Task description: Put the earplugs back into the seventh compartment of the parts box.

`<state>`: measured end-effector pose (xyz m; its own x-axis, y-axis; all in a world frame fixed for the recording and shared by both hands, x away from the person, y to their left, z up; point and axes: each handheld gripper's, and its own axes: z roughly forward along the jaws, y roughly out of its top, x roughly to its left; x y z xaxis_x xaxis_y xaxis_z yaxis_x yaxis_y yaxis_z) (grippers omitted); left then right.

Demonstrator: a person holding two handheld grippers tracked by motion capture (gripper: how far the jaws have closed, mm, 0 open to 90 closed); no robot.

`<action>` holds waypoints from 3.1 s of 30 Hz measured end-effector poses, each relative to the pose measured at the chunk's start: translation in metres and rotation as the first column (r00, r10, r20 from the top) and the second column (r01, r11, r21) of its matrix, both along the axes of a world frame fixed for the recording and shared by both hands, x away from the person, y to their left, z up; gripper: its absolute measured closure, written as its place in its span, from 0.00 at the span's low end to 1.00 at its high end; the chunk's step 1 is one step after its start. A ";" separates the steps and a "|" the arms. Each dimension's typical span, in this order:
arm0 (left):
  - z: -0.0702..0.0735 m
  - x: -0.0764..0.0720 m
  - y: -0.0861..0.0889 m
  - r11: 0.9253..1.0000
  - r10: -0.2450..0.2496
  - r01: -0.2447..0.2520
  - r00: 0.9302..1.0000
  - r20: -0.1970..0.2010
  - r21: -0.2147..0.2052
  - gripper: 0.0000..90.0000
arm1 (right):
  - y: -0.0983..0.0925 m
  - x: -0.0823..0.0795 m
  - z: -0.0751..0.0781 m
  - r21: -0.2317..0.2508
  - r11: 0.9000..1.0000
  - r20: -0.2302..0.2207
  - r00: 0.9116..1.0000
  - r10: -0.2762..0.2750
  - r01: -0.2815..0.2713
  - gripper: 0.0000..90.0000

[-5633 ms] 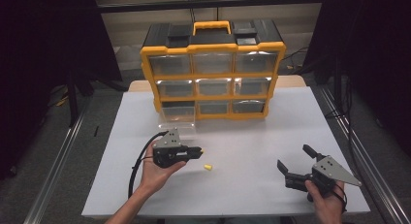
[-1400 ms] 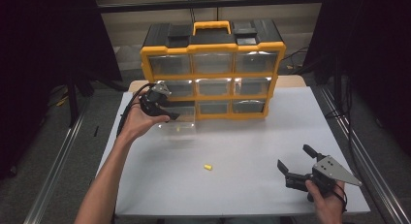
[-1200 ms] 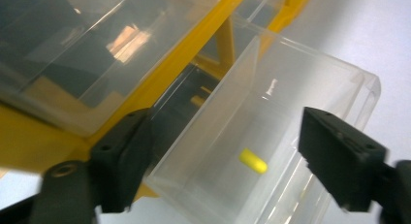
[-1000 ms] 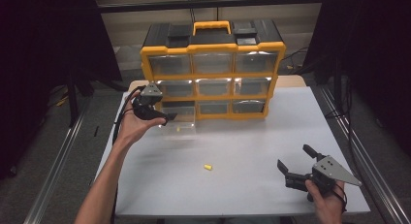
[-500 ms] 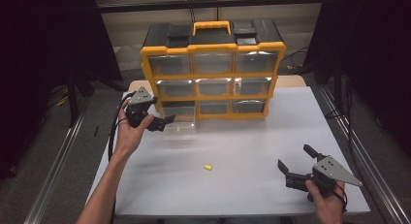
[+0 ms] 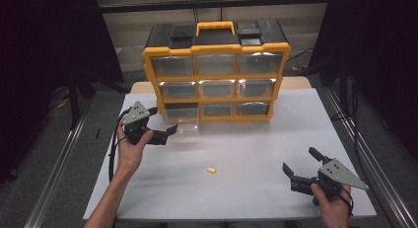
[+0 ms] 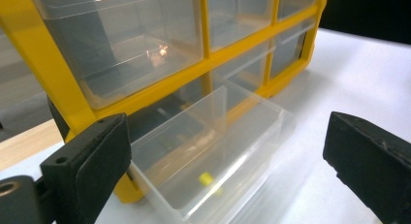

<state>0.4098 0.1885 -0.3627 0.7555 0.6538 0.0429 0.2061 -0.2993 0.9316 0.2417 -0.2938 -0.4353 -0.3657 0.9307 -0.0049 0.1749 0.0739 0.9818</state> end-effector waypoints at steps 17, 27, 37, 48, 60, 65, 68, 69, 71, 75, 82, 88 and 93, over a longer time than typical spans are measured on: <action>-0.016 -0.023 -0.002 1.000 -0.015 0.014 0.999 0.029 0.003 0.04 | 0.000 0.000 0.000 0.002 1.000 0.001 1.000 0.008 -0.008 0.01; -0.020 -0.039 -0.017 0.995 -0.095 0.093 0.995 0.033 0.042 0.04 | 0.000 0.000 0.000 0.004 1.000 0.001 1.000 0.004 -0.004 0.01; -0.027 -0.045 -0.029 0.984 -0.178 0.178 0.984 -0.015 0.013 0.05 | 0.001 0.001 0.000 0.002 1.000 0.001 1.000 0.003 -0.003 0.01; -0.037 -0.047 -0.048 0.940 -0.328 0.335 0.939 -0.102 0.060 0.07 | 0.000 0.000 0.000 0.001 1.000 0.003 1.000 0.004 -0.004 0.01; -0.049 -0.048 -0.072 0.891 -0.423 0.444 0.887 -0.187 0.091 0.07 | 0.001 0.000 0.000 0.000 1.000 0.001 1.000 0.008 -0.008 0.01; -0.052 -0.046 -0.081 0.857 -0.456 0.493 0.861 -0.227 0.151 0.06 | 0.001 0.000 0.000 0.001 1.000 0.003 1.000 0.008 -0.008 0.01; -0.054 -0.045 -0.087 0.836 -0.474 0.521 0.843 -0.252 0.169 0.05 | 0.001 0.000 0.000 0.003 1.000 0.001 1.000 0.007 -0.007 0.01; -0.055 -0.044 -0.090 0.831 -0.478 0.527 0.840 -0.258 0.179 0.05 | 0.001 0.000 0.000 0.001 1.000 0.003 1.000 0.006 -0.006 0.01; -0.058 -0.042 -0.095 0.833 -0.459 0.516 0.846 -0.271 0.201 0.05 | 0.001 0.000 0.000 0.001 1.000 0.003 1.000 0.007 -0.007 0.01; -0.061 -0.037 -0.103 0.807 -0.465 0.540 0.831 -0.305 0.238 0.09 | 0.001 0.001 0.000 0.001 1.000 0.002 1.000 0.007 -0.007 0.01; -0.071 -0.025 -0.110 0.782 -0.460 0.562 0.812 -0.360 0.269 0.18 | 0.001 0.000 0.000 0.001 1.000 0.002 1.000 0.007 -0.007 0.01; -0.071 -0.020 -0.117 0.724 -0.482 0.614 0.777 -0.405 0.316 0.35 | 0.001 0.000 0.000 0.000 1.000 0.002 1.000 0.007 -0.007 0.01; -0.071 -0.020 -0.125 0.694 -0.494 0.633 0.765 -0.413 0.343 0.47 | 0.001 0.001 0.000 -0.002 1.000 0.003 1.000 0.008 -0.008 0.01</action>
<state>0.3903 0.0636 -0.4342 0.9970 0.0582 -0.0517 0.0775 -0.7974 0.5984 0.2423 -0.2933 -0.4357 -0.3732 0.9277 -0.0078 0.1718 0.0774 0.9821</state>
